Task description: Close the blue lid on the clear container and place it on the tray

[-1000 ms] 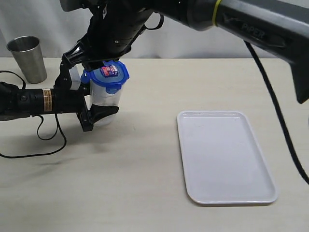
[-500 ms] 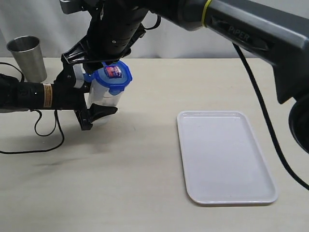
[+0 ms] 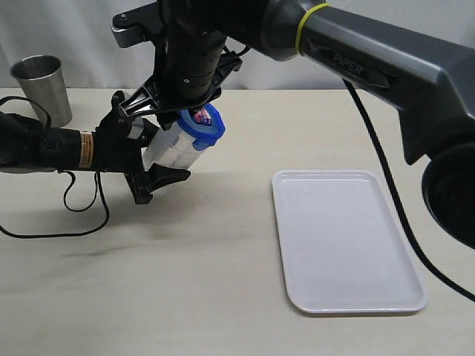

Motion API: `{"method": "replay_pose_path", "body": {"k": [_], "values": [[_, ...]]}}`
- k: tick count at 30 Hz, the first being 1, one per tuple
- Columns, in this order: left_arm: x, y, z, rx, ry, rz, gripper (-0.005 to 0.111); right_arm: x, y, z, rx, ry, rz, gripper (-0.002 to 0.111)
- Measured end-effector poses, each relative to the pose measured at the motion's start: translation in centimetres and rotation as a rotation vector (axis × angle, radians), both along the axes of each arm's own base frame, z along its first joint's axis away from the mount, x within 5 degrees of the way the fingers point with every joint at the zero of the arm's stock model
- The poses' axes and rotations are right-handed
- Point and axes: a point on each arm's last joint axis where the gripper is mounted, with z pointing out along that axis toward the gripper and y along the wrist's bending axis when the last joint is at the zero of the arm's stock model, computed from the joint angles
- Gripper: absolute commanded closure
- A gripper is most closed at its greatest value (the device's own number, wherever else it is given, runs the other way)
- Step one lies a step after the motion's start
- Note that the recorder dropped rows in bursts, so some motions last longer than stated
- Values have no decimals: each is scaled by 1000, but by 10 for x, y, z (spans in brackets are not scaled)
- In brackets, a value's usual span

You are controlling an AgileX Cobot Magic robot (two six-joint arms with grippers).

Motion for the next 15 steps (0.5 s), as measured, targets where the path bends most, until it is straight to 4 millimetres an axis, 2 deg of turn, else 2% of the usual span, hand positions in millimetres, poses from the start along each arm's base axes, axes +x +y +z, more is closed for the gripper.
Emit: {"method": "replay_pose_path", "body": {"k": [3, 7, 15], "values": [[0, 0, 0, -2, 5, 3, 107, -1, 1, 0, 13, 12, 0, 64], [0, 0, 0, -8, 8, 1, 107, -1, 1, 0, 14, 13, 0, 79], [2, 4, 0, -5, 19, 33, 107, 5, 5, -10, -10, 2, 38, 79]]}}
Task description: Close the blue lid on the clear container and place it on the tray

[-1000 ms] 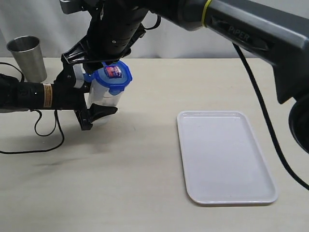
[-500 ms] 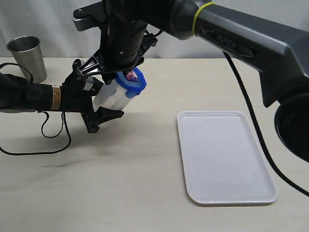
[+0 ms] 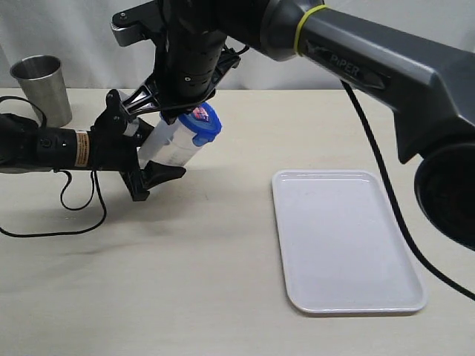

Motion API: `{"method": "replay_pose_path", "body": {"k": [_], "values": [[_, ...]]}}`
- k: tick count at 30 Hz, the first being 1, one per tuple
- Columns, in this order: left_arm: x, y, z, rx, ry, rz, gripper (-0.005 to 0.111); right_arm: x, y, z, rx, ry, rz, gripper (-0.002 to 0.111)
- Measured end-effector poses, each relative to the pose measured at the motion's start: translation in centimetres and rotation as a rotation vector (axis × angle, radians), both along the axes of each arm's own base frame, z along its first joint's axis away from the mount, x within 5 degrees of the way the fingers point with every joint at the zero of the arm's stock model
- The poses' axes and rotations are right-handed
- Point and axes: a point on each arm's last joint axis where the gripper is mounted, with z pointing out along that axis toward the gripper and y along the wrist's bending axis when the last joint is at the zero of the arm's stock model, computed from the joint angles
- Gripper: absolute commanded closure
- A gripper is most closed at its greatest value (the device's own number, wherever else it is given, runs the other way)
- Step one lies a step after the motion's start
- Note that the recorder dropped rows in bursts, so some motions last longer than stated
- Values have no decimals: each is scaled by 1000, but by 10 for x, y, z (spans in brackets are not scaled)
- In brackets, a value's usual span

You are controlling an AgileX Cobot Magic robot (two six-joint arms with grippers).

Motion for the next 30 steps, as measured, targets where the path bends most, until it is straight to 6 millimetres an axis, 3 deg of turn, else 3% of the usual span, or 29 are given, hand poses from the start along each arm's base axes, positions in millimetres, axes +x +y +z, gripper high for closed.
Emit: {"method": "replay_pose_path", "body": {"k": [5, 11, 15, 25, 30], "values": [[1, 1, 0, 0, 1, 10, 107, 2, 0, -5, -20, -7, 19, 80], [1, 2, 0, 2, 2, 13, 107, -1, 6, -8, -133, -83, 70, 94], [1, 3, 0, 1, 1, 13, 107, -6, 12, -9, -178, -116, 91, 95], [0, 3, 1, -24, 5, 6, 107, -12, 17, 6, -124, -155, 181, 68], [-3, -2, 2, -30, -8, -43, 107, -25, 21, 29, -46, -176, 217, 66]]}}
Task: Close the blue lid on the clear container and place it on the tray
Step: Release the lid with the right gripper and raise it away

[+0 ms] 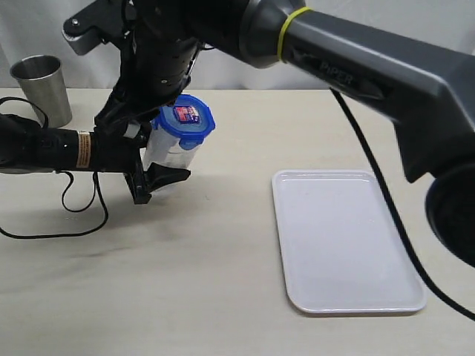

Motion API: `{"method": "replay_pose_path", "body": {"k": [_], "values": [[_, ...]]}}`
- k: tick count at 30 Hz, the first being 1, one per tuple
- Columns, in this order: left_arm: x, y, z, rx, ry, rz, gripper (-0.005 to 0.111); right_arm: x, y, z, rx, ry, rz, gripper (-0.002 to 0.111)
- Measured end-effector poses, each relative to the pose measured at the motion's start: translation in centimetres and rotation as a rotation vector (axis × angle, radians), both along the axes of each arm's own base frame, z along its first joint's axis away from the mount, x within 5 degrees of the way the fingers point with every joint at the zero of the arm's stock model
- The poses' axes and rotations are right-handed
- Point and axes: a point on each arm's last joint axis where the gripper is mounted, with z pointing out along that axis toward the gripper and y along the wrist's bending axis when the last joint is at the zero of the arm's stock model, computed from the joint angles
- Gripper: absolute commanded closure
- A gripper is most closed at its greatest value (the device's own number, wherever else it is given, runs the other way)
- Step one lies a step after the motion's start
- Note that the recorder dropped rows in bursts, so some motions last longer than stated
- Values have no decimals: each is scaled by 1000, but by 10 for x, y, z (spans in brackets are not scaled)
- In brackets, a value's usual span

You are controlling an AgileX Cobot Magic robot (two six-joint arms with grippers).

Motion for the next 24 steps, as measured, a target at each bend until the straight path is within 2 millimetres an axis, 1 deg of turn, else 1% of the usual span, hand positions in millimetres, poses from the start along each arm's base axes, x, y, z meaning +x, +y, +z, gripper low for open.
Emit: {"method": "replay_pose_path", "body": {"k": [3, 5, 6, 7, 10, 14, 17, 21, 24], "values": [[-1, -3, 0, -4, 0, -9, 107, -7, -4, 23, 40, -32, 13, 69], [-1, -3, 0, -4, 0, -11, 107, -12, -9, 40, 62, -58, 17, 76], [-1, -3, 0, -4, 0, -11, 107, -14, -11, 46, 70, -68, 19, 80], [-1, -3, 0, -2, 0, -10, 107, -16, -14, 54, 76, -86, 18, 87], [-1, -3, -1, 9, 1, -3, 107, -21, -23, 71, 70, -121, 13, 103], [0, -2, 2, 17, 17, 20, 107, -28, -33, 88, 67, -153, 8, 104], [2, 0, 8, 40, 29, 52, 107, -35, -41, 96, 88, -187, 17, 104], [3, 2, 25, 48, 23, 80, 107, -53, -57, 110, 171, -281, 53, 104], [3, 2, 35, 41, 16, 83, 107, -75, -75, 115, 252, -360, 91, 104]]}}
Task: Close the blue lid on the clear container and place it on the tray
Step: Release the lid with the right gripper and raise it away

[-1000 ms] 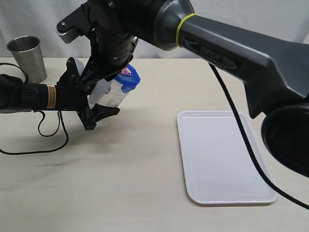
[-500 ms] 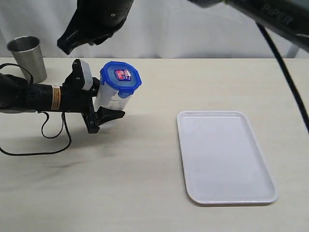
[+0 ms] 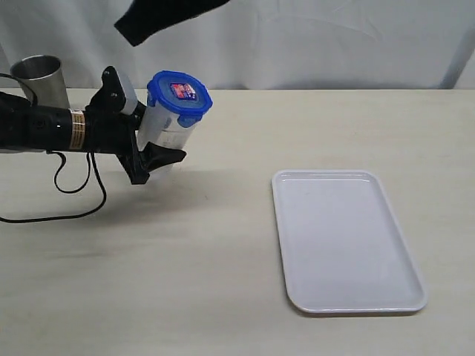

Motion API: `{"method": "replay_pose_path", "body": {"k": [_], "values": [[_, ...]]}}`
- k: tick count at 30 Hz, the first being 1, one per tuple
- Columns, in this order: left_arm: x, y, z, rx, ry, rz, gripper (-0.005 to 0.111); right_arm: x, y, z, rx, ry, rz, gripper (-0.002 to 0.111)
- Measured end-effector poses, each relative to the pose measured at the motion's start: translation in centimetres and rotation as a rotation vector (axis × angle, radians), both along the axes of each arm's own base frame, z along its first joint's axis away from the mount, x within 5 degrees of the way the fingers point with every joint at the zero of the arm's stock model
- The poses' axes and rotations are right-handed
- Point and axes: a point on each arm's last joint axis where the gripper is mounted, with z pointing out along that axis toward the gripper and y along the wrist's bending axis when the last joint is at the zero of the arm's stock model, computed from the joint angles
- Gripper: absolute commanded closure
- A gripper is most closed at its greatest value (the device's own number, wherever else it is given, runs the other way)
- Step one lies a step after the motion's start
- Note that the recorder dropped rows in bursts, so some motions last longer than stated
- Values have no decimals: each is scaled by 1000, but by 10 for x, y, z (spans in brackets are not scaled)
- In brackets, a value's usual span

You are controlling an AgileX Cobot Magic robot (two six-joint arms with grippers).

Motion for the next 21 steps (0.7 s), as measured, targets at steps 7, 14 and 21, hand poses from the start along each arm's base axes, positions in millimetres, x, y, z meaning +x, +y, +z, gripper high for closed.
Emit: {"method": "replay_pose_path", "body": {"k": [7, 14, 21], "values": [[-1, 0, 3, 0, 16, 0, 107, -75, -67, -2, 281, -205, 79, 104], [-3, 1, 18, 106, 65, 78, 107, -132, -134, -34, 454, -297, 79, 104], [-14, -34, 21, 303, 43, 114, 107, -177, -180, -63, 578, -397, 64, 104]]}}
